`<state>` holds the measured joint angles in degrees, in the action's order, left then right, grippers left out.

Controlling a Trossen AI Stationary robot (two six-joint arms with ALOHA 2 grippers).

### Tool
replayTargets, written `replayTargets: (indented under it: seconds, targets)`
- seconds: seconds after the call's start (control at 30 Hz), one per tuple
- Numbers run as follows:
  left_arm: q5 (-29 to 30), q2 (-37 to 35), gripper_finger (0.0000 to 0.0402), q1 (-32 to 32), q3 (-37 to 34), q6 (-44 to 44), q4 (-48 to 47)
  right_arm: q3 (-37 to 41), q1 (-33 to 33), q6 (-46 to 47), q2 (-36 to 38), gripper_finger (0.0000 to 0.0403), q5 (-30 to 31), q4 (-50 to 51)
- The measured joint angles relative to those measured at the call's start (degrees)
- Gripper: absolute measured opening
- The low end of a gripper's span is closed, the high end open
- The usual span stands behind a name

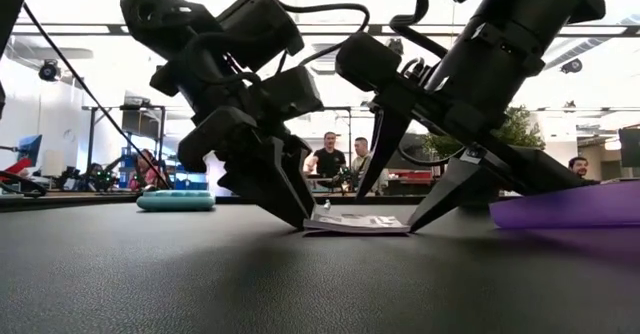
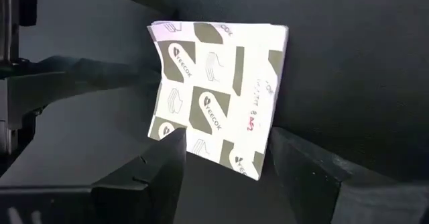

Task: Pack school essentials
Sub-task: Put the white sticky note into the purple supply box

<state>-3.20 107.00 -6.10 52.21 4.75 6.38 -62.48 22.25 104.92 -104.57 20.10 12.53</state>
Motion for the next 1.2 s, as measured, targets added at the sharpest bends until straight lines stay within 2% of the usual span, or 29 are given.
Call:
replayTargets:
  seconds: [0.53, 0.83, 1.2]
  targets:
    - [0.5, 1.7, 0.0185, 0.0, -0.1, -0.2, 5.1, 0.2, -2.5, -8.4, -0.2, 0.0209, 1.3, -3.9]
    - [0.7, 2.1, 0.0185, 0.0, -0.1, -2.8, 7.2, 0.2, -3.3, -9.6, -0.2, 0.0209, 1.2, -4.2]
    - [-0.9, 0.3, 0.0185, 0.1, -0.1, -2.8, 4.0, 0.2, -3.2, -15.9, 1.6, 0.0208, -6.2, -0.4]
